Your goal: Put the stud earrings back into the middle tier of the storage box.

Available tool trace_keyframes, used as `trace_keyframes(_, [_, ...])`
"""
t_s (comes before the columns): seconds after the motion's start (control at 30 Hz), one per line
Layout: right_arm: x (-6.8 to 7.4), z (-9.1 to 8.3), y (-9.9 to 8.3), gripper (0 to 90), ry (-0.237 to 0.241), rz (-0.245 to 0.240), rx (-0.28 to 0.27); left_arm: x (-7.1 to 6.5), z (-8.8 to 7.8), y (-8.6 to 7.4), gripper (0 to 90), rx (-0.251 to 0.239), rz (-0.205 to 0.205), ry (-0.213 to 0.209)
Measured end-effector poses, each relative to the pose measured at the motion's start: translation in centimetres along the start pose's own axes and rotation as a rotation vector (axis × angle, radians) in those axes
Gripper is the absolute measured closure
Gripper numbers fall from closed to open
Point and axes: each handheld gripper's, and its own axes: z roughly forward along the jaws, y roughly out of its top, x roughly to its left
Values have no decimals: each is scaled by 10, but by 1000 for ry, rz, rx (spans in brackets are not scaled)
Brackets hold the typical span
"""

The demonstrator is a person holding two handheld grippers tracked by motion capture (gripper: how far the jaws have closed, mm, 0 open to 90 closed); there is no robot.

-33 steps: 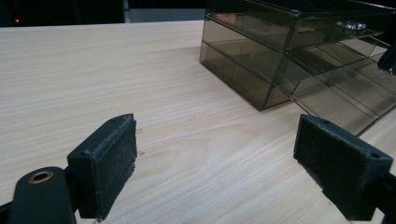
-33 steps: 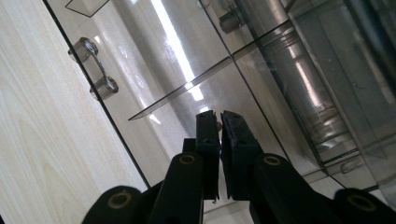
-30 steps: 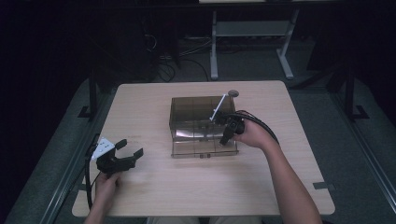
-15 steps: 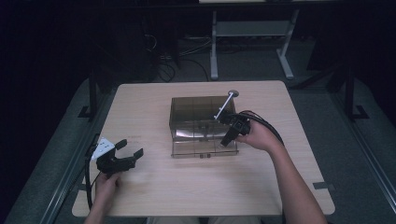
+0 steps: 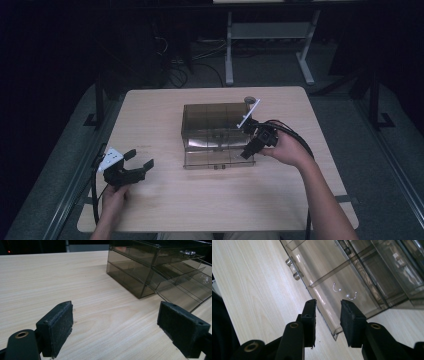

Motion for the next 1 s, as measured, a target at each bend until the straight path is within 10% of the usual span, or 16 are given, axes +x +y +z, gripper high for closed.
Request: trace_keyframes(1.0, [14,-12,-75,540,2,56,-51,-1,1,0,128,7,10,1])
